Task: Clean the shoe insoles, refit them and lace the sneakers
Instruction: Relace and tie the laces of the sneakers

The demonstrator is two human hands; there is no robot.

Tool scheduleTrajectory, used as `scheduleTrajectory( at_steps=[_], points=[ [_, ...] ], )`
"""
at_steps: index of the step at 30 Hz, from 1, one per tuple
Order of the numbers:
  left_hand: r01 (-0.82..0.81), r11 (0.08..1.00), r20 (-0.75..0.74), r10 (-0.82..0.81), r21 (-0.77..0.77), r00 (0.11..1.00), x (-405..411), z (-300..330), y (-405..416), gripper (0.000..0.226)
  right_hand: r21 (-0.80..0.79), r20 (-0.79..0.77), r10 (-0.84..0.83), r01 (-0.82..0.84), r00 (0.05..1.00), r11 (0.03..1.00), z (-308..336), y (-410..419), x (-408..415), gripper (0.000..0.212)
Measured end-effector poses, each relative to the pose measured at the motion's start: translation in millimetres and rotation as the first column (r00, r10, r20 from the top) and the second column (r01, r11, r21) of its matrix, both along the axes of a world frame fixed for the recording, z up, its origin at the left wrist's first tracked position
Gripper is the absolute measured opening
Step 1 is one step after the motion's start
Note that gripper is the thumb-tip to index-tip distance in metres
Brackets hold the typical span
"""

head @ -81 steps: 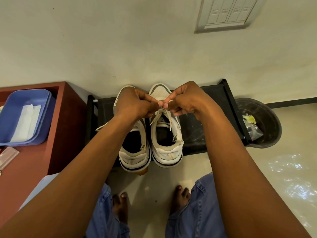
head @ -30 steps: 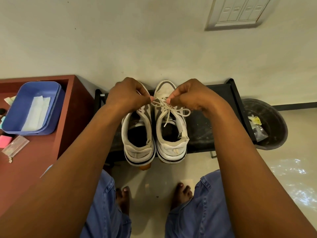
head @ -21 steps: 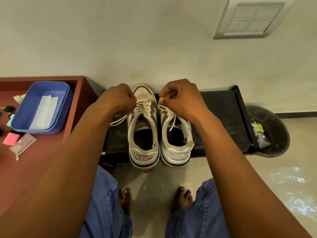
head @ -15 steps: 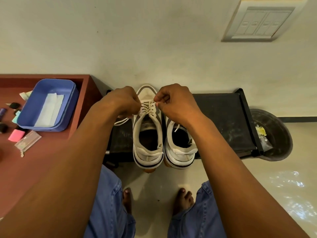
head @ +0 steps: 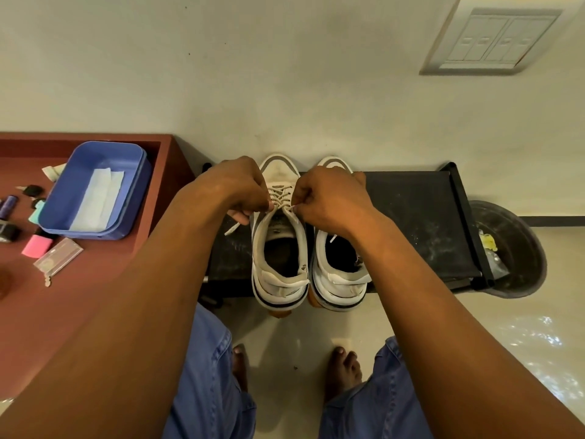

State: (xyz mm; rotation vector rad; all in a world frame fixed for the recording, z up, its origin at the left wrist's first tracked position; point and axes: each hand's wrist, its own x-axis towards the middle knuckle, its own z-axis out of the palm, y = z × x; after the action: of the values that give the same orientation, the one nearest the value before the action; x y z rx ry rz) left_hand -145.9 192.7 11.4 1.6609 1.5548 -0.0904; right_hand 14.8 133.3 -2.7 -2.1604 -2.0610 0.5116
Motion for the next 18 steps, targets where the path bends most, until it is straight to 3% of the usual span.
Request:
scheduleTrajectory(
  at_steps=[5, 18],
  points=[
    [-0.032, 0.999, 0.029, 0.032, 0.015, 0.999, -0.6, -0.3, 0.6, 0.008, -0.042, -0.077, -0.010, 0.007, 0.997, 0.999, 0.3, -1.0, 5.3, 0.014],
    [-0.034, 0.995, -0.047, 0.038, 0.090, 0.998, -0.2, 0.0, -0.5, 0.014, -0.022, -0.019, -0.069, 0.068, 0.997, 0.997, -5.4, 2.5, 8.3, 0.018]
  ],
)
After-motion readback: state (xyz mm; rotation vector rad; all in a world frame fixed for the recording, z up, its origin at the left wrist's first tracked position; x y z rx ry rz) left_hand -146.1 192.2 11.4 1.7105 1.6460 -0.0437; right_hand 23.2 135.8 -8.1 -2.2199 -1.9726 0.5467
